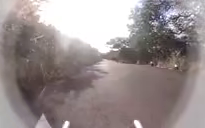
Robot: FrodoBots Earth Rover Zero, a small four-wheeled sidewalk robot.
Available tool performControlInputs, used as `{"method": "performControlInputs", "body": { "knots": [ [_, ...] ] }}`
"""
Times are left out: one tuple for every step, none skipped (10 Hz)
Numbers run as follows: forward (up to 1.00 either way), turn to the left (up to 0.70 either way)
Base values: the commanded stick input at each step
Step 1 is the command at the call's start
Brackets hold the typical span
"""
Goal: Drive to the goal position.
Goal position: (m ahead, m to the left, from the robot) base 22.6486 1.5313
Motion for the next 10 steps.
{"method": "performControlInputs", "body": {
  "knots": [
    [0.50, 0.00],
    [0.50, 0.00],
    [0.50, 0.00],
    [0.50, 0.00],
    [0.50, 0.00],
    [0.50, 0.00],
    [0.50, 0.00],
    [0.50, 0.00],
    [0.50, 0.00],
    [0.50, 0.00]
  ]
}}
